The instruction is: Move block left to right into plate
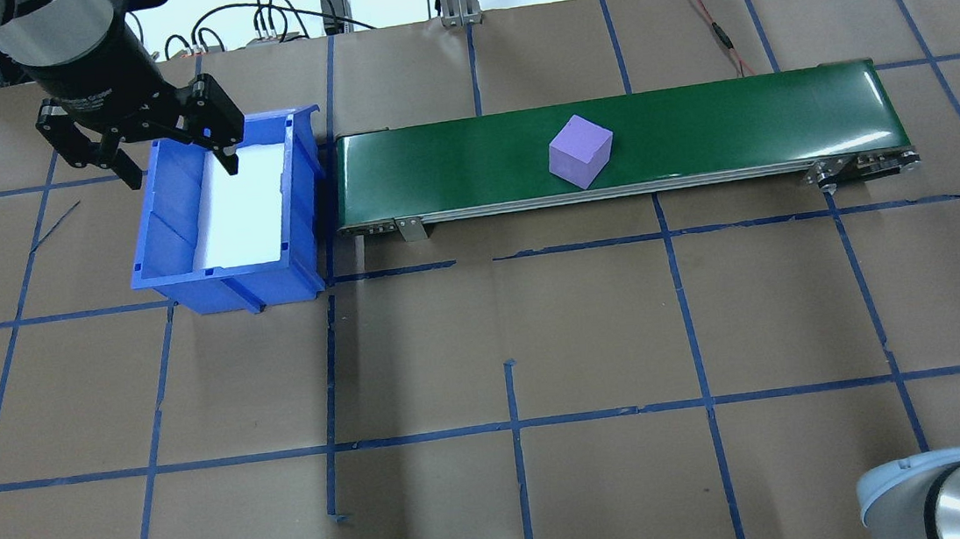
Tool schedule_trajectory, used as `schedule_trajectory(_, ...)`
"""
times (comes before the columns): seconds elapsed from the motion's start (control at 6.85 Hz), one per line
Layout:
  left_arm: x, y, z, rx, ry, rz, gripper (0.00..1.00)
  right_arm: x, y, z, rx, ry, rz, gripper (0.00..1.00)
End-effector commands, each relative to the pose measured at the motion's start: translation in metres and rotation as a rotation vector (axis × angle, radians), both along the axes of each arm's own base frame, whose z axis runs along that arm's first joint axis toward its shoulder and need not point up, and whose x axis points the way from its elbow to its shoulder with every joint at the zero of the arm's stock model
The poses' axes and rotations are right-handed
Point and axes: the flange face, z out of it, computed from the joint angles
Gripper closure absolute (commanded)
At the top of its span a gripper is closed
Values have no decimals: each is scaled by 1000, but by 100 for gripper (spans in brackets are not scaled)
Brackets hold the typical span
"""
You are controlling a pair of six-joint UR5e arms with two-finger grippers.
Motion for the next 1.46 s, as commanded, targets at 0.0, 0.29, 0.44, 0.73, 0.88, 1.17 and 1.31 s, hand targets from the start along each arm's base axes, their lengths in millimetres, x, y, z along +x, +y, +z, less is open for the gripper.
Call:
schedule_trajectory(0.0,0,1,-2,5,1,0,0,-1,-13,9,-3,17,3,0)
schedule_trajectory(0.29,1,0,-2,3,-1,0,0,29,-88,28,-2,7,66,0)
schedule_trajectory(0.44,1,0,-2,3,-1,0,0,56,-159,52,-19,-12,72,0)
schedule_trajectory(0.73,1,0,-2,3,-1,0,0,142,-292,104,27,-48,67,0)
schedule_trajectory(0.88,1,0,-2,3,1,0,0,178,-334,105,36,-65,69,0)
schedule_trajectory(1.17,1,0,-2,3,1,0,0,261,-387,117,26,-65,-39,0)
schedule_trajectory(1.31,1,0,-2,3,2,0,0,292,-409,116,43,-87,-111,0)
